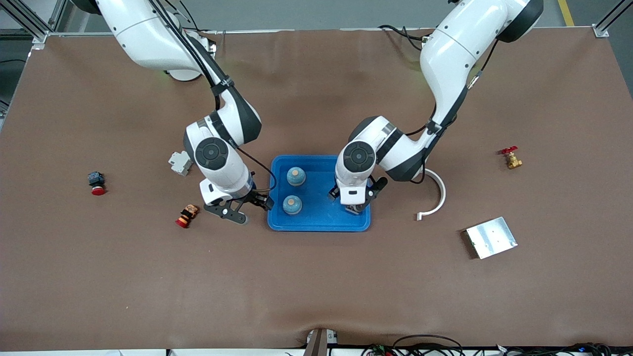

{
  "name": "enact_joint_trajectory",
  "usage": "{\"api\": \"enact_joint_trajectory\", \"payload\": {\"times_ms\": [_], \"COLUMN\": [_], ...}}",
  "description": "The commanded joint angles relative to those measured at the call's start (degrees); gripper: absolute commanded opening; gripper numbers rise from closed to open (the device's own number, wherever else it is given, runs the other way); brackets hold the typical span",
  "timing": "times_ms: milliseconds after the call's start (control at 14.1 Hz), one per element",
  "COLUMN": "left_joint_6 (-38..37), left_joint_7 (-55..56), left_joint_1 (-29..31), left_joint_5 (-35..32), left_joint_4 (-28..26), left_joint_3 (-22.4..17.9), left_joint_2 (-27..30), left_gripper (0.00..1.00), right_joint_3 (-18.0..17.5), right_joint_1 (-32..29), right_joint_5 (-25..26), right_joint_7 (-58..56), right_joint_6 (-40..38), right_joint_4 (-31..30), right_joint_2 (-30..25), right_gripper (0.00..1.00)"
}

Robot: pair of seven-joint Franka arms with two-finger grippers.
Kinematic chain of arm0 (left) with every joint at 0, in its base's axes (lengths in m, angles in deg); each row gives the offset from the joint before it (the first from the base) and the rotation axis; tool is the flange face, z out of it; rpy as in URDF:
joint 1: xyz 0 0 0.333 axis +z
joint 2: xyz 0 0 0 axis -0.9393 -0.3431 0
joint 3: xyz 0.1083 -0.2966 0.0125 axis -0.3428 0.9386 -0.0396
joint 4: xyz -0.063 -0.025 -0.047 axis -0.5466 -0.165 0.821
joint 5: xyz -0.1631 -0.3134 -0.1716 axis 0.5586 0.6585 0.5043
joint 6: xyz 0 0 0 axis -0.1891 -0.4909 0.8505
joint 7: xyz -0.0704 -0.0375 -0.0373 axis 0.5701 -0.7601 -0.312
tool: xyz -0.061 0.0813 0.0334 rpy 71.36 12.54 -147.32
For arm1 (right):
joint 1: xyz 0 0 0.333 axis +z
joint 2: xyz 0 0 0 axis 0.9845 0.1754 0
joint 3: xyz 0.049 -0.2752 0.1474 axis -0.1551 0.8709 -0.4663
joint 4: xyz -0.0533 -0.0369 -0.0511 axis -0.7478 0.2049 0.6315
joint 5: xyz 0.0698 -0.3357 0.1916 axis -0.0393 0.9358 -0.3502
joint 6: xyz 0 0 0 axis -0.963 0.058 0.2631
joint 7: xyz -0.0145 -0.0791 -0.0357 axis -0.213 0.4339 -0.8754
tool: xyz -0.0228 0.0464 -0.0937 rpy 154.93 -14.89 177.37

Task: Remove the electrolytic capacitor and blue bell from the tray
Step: 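Grasp a brown capacitor with the left gripper while the right grasps a bell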

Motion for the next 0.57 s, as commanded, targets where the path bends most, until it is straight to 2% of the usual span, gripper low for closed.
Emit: {"api": "enact_joint_trajectory", "payload": {"times_ms": [0,495], "left_joint_6": [0.7,0.7], "left_joint_7": [3.1,4.4], "left_joint_1": [-0.6,-0.7], "left_joint_5": [-1.4,-1.5], "left_joint_4": [0.1,-1.3], "left_joint_3": [-0.2,-0.3], "left_joint_2": [-1.5,-2.6], "left_gripper": [1.00,1.00], "right_joint_3": [0.5,0.4], "right_joint_1": [1.0,6.8], "right_joint_5": [0.8,0.6], "right_joint_7": [3.0,9.7], "right_joint_6": [-0.2,-1.2], "right_joint_4": [1.4,0.8], "right_joint_2": [1.4,1.8], "right_gripper": [1.00,1.00]}}
